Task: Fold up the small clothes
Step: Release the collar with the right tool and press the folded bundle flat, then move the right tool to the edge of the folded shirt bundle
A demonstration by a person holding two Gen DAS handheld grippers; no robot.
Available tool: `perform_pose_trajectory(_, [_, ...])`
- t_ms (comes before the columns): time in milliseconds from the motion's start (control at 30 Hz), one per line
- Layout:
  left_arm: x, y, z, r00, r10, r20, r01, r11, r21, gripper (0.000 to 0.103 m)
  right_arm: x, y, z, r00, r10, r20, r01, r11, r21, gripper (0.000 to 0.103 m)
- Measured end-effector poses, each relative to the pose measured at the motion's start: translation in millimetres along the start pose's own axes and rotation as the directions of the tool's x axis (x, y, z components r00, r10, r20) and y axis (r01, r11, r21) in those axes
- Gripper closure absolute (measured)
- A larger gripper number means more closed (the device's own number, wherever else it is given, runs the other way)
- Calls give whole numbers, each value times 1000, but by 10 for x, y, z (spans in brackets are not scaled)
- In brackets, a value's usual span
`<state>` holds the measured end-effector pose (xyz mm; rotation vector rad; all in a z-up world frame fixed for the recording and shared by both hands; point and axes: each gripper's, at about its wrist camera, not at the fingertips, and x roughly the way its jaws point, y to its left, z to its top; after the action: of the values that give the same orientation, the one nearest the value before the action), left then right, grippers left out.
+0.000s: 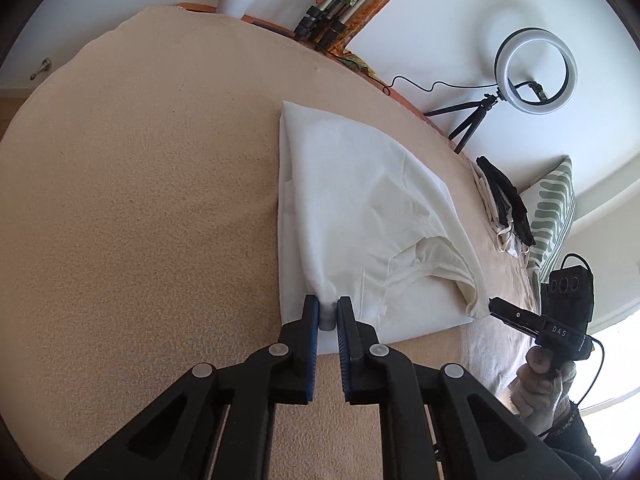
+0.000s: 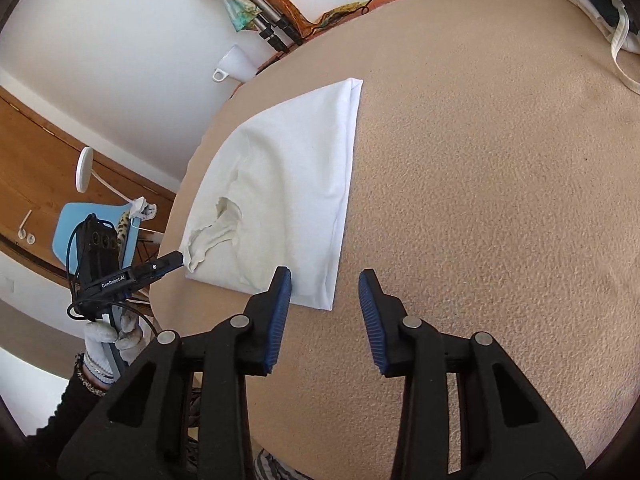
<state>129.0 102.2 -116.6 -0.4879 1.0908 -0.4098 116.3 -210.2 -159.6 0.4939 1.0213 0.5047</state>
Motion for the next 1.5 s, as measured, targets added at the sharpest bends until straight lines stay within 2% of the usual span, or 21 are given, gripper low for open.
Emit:
perform_pose_trajectory(33, [-9,-4,2,1000,1,3,-1,1000,7,99,23,12,8,1000,14,-8,-15,1000,-1,84])
perform_pose_trajectory(133, [-51,-13,20,1000,-9,14,9,1000,16,101,72,84,30,999,23,-23,-23,999,-31,96])
perform_pose_trajectory(200, [-129,-25,35,999,-23,29,23,1000,17,101,27,129,34,1000,24,-7,-24,999,-41,97])
perform_pose_trajectory(267, [-226,0,40,997,-66,47,66,998,1,101,-93,141,67,998,62,25,-62,998,-25,97])
perform_pose_trajectory(333, [-248,18,33,998,-33,57,33,999,13,101,-228,112,105,990,127,62,-128,992,2,97])
perform_pose_trajectory(367, [-212,27,22,999,-17,43,16,1000,24,101,-257,89,115,989,134,68,-135,991,10,97])
perform_pose_trajectory(433, [-138,81,-4,999,-31,8,31,999,-7,101,-188,18,101,992,119,46,-121,992,28,97])
perform_pose_trajectory(500, [-190,92,5,997,-72,17,72,997,-29,101,-46,-73,61,995,102,-7,-101,992,80,97])
perform_pose_trajectory(600, [-296,59,17,995,-86,40,86,996,-6,101,-168,-73,92,988,152,28,-154,984,86,97])
perform_pose_trajectory(633, [-281,84,12,997,-75,37,75,997,-9,101,-246,-51,113,986,161,48,-164,984,69,97])
perform_pose_trajectory(700, [-168,121,-25,1000,-3,2,3,1000,15,101,-301,-64,121,984,170,61,-175,982,75,97])
perform_pose_trajectory(733, [-101,135,-61,999,37,-18,-36,999,32,101,-262,-88,110,987,152,48,-156,984,84,97])
perform_pose_trajectory(800, [-20,154,-124,997,64,-41,-62,997,44,101,-113,-114,57,997,81,-10,-80,994,77,97])
perform_pose_trajectory(933, [-50,119,-173,994,107,-23,-105,991,87,99,13,-84,-16,998,3,-66,-1,1000,26,97])
perform_pose_trajectory(1000, [-87,122,-174,992,129,-10,-127,987,96,98,-36,-84,5,999,-7,-49,8,1000,15,97])
perform_pose_trajectory(1067, [-148,130,-166,989,147,7,-147,983,109,84,-96,-84,42,1000,-15,-27,15,1000,6,97])
perform_pose_trajectory(1100, [-191,128,-159,989,150,22,-151,982,112,82,-141,-71,58,999,-45,-14,45,999,-8,97])
perform_pose_trajectory(1200, [-315,74,-100,990,121,71,-128,986,108,81,-290,20,97,991,-129,47,132,988,-80,97])
perform_pose_trajectory(1300, [-314,-87,-16,989,105,101,-119,983,142,80,-375,170,161,986,-115,117,132,980,-151,97])
perform_pose_trajectory(1400, [-242,-229,65,988,97,117,-117,978,173,72,-297,372,290,982,-133,137,162,961,-224,97])
perform_pose_trajectory(1500, [-115,-355,160,987,109,120,-132,970,205,70,-205,573,419,978,-139,154,181,938,-297,97])
